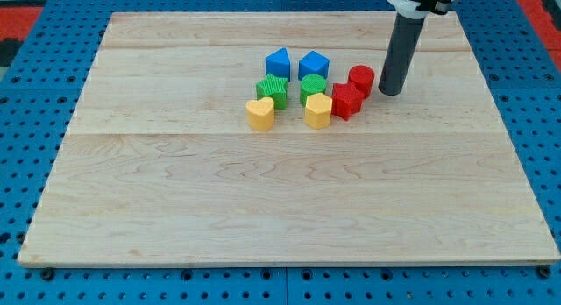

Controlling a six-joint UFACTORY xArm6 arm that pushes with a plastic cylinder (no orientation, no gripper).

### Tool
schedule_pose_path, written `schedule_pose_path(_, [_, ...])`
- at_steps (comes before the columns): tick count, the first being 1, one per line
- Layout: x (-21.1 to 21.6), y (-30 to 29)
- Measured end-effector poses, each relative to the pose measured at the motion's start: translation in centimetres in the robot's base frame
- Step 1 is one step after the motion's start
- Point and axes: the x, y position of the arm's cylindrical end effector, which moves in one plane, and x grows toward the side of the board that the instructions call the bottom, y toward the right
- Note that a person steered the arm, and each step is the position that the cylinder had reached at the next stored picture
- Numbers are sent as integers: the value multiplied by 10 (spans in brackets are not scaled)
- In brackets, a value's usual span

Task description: Push the yellow hexagon to the bottom right corner of the board

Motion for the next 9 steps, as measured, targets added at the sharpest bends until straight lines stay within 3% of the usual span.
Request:
schedule_pose_path(4, [1, 5])
schedule_pose_path(9, [-65, 13])
